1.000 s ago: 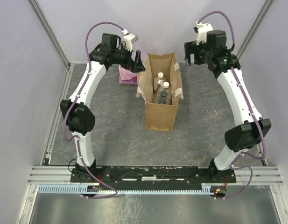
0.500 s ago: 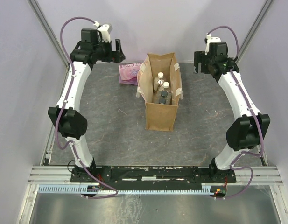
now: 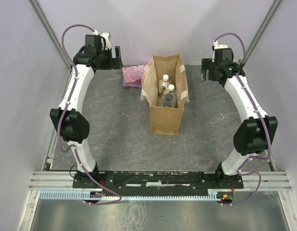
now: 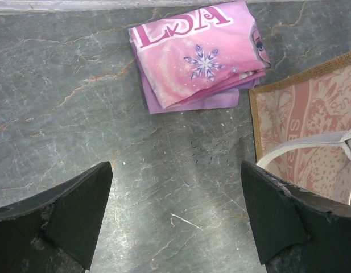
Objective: Place the personal care products into the canvas bag
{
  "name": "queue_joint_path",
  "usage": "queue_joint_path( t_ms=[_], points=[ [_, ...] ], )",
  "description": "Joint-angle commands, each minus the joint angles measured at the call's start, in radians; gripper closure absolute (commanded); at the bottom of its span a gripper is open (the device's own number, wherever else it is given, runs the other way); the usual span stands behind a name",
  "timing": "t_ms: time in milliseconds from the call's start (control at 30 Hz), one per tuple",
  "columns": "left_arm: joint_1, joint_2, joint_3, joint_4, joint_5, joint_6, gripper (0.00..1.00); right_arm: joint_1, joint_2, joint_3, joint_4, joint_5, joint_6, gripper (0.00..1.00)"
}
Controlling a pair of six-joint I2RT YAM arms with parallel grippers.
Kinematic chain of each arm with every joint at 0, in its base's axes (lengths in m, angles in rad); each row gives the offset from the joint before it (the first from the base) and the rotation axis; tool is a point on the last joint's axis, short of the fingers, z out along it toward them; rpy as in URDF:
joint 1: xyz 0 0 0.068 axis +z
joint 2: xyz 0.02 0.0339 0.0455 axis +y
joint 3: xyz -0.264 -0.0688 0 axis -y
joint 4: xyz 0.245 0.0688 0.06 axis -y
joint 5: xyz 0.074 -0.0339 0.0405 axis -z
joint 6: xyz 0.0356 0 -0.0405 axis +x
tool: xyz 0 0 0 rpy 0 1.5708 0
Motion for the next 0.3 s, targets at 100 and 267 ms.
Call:
queue_joint_path(
  t_ms=[100,267],
  points=[
    [-0.001,-0.024,-0.004,0.031,-0.036,-0.008,0.00,-0.006,-0.018,0.022,0.006,0.029,-0.005,0.03],
    [-0.001,-0.040,-0.036,0.075,-0.033,-0.017,0.00,-0.007,-0.017,0.024,0.005,0.029,-0.006,0.03]
  ],
)
